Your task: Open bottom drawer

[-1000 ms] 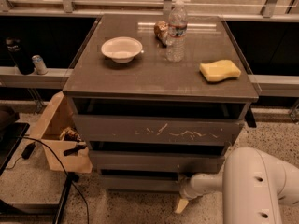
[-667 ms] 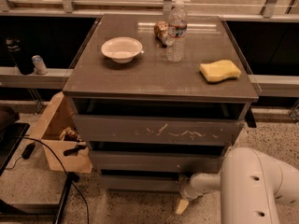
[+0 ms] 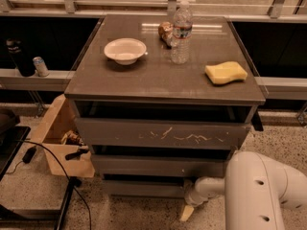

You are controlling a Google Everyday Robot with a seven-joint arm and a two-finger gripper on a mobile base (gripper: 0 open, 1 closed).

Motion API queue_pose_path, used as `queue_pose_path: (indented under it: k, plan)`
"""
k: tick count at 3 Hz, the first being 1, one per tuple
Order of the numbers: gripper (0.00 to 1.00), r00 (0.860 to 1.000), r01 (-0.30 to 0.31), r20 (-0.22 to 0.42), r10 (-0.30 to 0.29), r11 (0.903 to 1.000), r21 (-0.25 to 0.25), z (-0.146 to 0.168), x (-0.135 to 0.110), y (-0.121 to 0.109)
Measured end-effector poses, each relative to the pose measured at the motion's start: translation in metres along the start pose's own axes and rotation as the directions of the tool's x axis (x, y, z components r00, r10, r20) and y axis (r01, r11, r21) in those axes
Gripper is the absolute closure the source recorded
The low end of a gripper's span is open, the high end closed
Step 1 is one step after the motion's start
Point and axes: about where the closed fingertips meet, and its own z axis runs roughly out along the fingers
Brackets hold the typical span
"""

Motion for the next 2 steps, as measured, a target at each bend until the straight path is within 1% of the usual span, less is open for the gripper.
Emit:
queue_pose_path:
  k: [1,2]
  plan:
    - [0.00,1.000,-0.001,0.000,0.001,1.0000,-0.001,-0.0015,-0.0004,0.0006]
    - [0.00,1.000,-0.012,-0.005,0.012,0.9998,-0.013,-0.0025,0.0019,0.0062]
